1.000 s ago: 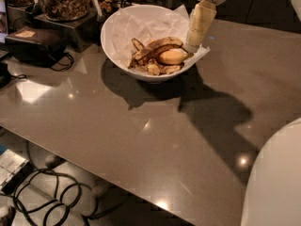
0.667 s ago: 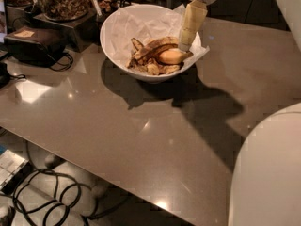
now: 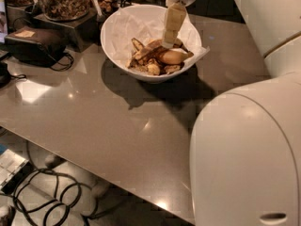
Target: Pick banana from white bowl
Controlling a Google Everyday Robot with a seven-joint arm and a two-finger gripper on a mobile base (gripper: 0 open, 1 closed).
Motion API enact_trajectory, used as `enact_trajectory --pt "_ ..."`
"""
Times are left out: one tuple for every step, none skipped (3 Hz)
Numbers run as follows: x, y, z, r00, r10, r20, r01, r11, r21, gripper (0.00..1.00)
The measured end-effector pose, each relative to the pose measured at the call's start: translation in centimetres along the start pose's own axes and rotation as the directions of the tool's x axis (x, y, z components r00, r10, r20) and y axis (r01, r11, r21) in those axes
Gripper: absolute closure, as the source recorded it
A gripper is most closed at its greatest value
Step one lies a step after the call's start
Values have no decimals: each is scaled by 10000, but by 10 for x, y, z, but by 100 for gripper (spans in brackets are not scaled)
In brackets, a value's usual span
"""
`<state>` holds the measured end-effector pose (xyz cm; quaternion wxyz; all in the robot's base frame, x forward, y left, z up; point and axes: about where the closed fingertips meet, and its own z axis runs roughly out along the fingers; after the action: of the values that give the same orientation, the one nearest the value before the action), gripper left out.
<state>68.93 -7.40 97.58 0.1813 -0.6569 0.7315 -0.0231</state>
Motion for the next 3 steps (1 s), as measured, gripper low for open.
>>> enact_trajectory --pt "-8 -4 11 10000 -57 1 57 9999 -117 22" --pt "-10 -6 20 10000 15 16 -14 9998 -205 25" --pt "-8 -6 29 9999 141 -7 -141 9993 -339 31"
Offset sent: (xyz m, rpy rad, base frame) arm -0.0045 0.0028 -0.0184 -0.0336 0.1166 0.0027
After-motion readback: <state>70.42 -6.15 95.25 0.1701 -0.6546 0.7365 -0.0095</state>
